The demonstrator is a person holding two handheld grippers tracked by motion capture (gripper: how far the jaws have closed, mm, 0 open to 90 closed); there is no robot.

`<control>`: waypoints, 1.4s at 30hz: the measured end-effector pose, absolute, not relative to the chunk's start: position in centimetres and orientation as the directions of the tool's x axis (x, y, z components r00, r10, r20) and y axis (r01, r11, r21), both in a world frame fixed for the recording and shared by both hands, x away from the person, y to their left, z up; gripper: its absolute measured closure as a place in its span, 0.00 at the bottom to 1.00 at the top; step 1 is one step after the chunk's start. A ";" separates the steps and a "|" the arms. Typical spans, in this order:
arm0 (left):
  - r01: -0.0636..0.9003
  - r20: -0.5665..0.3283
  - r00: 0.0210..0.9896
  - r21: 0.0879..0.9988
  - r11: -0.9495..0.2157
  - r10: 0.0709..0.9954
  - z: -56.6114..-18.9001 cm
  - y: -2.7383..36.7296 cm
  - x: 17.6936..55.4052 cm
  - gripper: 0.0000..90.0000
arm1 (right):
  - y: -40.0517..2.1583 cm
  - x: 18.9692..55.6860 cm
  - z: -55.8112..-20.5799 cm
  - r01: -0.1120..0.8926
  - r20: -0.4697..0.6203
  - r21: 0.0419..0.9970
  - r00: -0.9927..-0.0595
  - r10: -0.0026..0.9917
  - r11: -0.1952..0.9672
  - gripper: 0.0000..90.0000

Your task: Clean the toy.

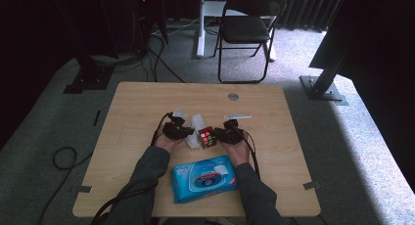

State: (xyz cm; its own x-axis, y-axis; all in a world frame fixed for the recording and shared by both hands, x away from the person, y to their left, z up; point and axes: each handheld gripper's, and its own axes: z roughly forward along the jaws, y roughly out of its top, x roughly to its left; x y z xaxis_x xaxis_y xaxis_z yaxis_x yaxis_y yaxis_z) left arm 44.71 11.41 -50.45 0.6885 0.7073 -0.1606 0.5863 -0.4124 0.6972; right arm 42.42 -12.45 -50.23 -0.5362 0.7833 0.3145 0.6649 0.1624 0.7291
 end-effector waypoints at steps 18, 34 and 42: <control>0.565 -0.127 0.716 0.683 -0.463 0.687 -50.9 10.1 44.1 0.98 | -12.5 42.4 -50.3 0.655 0.292 0.739 -0.524 0.800 0.159 0.71; 0.516 -0.146 0.779 0.701 -0.492 0.609 -50.6 8.6 42.1 0.98 | -13.0 42.5 -50.2 0.678 0.306 0.729 -0.446 0.841 0.094 0.72; 0.520 -0.150 0.774 0.704 -0.483 0.616 -50.6 8.5 42.2 0.98 | -13.0 42.5 -50.2 0.680 0.316 0.729 -0.441 0.840 0.083 0.78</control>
